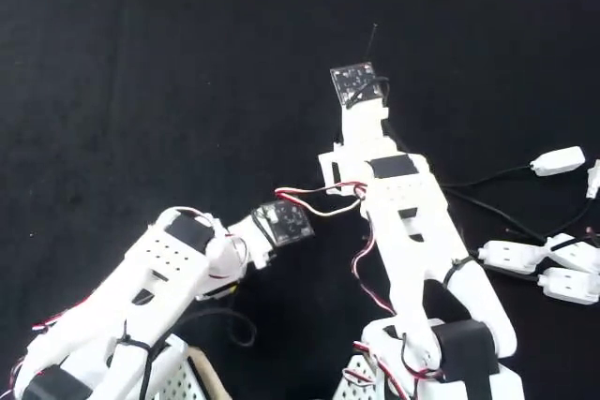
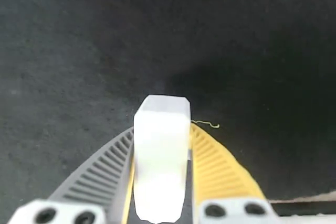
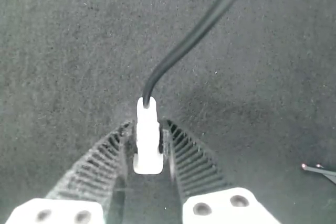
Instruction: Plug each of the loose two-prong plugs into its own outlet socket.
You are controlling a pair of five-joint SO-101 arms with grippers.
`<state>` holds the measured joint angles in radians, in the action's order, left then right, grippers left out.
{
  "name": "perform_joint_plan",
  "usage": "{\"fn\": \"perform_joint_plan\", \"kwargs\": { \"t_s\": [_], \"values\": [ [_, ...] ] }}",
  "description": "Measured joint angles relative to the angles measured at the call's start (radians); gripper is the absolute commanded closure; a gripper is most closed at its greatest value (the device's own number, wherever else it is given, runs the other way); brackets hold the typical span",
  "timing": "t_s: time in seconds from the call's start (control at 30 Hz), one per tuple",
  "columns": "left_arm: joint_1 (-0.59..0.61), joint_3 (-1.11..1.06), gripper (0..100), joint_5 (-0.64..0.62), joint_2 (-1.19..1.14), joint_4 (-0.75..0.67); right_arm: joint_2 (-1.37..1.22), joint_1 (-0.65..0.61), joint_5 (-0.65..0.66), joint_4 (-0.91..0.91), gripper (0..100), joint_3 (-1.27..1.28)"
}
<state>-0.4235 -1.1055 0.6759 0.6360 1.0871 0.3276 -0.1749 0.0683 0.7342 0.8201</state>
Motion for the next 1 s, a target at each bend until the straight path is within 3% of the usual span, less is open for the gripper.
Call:
{"fn": "perform_joint_plan", "kwargs": {
  "t_s": [0.2,0.67,0.8,1.0],
  "values": [
    [0.008,0.000,72,0.031,-0.044,-0.011,0.000,0.000,0.000,0.000,98.7,0.000],
    [0.160,0.002,72,0.021,-0.048,-0.086,0.000,0.000,0.000,0.000,98.7,0.000],
    [0.212,0.009,72,0.086,-0.048,-0.086,0.000,0.000,0.000,0.000,98.7,0.000],
    [0.235,0.149,73,0.103,-0.049,-0.046,0.000,0.000,0.000,0.000,98.7,0.000]
  ]
}}
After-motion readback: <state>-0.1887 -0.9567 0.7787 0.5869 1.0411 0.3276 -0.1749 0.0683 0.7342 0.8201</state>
